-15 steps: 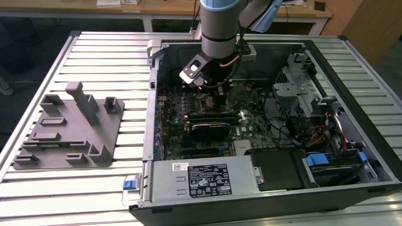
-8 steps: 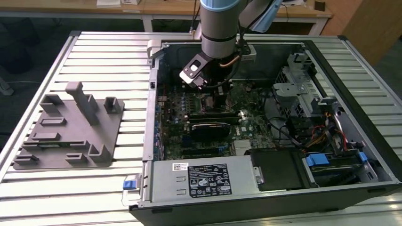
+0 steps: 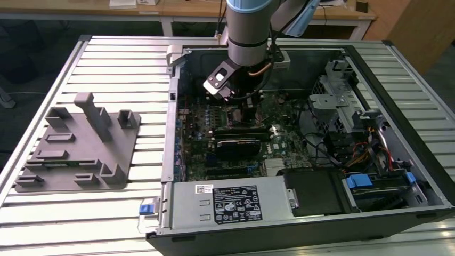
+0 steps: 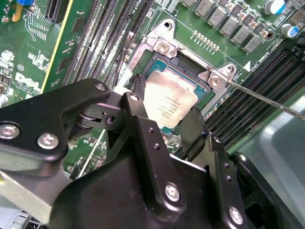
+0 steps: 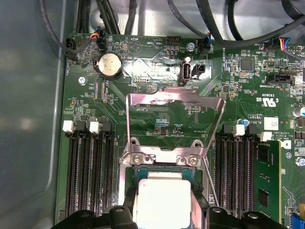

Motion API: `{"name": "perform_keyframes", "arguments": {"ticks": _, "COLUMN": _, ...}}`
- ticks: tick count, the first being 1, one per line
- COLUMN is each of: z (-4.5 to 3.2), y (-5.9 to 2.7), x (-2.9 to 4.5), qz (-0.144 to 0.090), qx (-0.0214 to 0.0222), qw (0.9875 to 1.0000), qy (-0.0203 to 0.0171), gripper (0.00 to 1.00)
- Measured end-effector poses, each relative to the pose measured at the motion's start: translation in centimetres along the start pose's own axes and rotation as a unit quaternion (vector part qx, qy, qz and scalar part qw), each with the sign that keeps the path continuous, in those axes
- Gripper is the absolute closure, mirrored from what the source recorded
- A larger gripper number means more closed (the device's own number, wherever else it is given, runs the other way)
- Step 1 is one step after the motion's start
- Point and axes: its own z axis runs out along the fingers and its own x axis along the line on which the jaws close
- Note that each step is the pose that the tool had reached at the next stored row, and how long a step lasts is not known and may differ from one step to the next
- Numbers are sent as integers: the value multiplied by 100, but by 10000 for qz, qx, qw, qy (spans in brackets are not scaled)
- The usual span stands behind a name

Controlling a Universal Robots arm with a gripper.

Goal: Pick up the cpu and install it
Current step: 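Place the cpu into insertion slot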

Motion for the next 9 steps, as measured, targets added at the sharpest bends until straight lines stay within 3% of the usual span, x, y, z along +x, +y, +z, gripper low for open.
{"name": "perform_keyframes", "arguments": {"ticks": 9, "z": 2, "y": 6, "x": 1, "qz": 0, "qx": -3, "qw": 10000, "qy": 4, "gripper": 45}}
